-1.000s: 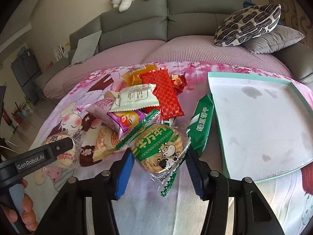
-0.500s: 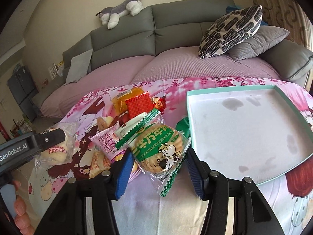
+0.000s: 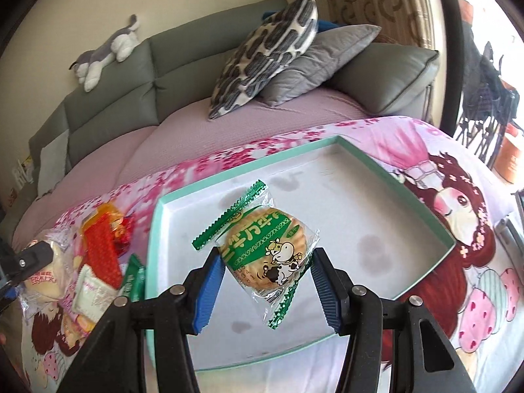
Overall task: Organize snacks
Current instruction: 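Carry both packets into the teal tray and open both tools to release them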
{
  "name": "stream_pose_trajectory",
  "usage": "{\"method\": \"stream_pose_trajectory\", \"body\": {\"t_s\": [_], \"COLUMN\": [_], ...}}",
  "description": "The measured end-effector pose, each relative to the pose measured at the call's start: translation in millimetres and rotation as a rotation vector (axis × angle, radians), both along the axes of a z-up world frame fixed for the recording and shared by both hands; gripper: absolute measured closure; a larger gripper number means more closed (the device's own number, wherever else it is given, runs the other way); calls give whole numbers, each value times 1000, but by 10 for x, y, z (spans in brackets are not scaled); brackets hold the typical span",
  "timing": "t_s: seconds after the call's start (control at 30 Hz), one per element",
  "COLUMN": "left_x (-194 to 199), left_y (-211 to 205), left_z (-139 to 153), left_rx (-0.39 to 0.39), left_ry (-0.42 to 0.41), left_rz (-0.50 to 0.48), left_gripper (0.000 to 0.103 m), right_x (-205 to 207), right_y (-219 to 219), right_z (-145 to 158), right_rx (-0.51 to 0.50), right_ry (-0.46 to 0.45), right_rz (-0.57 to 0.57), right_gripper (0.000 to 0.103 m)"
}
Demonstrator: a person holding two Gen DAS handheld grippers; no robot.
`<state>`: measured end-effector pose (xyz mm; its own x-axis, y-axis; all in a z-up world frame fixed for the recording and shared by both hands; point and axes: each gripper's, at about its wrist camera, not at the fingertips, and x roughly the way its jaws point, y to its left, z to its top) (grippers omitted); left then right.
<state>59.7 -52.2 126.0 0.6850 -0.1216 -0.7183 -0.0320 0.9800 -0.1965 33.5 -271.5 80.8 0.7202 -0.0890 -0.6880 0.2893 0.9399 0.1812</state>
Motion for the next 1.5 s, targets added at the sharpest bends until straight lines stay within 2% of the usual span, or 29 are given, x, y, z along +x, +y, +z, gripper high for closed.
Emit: {"method": "stream_pose_trajectory", "body": {"t_s": [0.23, 0.4, 0.57, 0.73, 0.93, 1.17, 1.37, 1.5], "left_x": [253, 404, 578, 723, 827, 842, 803, 757], "left_y": [-630, -1057, -1343, -1464, -1504, -1508, -1460, -1397], "left_z": [-142, -364, -591, -735, -857, -876, -834, -771], "left_rx": [21, 30, 55, 82, 87, 85, 64, 49], "left_ry": [3, 22, 46, 69, 102, 114, 127, 128], "left_rz": [-149, -246, -294, -301, -295, -285, -284, -273], "left_gripper": [32, 32, 32, 32, 32, 28, 26, 21], "right_x": [-15, 30, 123, 207, 245, 255, 256, 258], "right_y": [-593, -724, -724, -752, -819, -807, -800, -763], "right_z": [-86, -150, -212, -290, -426, -445, -431, -408], "right_rx": [-42, -63, -93, -102, -60, -68, -54, -60], "right_ry": [20, 38, 55, 80, 125, 132, 129, 128], "right_rz": [-153, -168, -160, -159, -171, -167, -156, -146], "right_gripper": [46, 46, 46, 46, 46, 44, 38, 29]}}
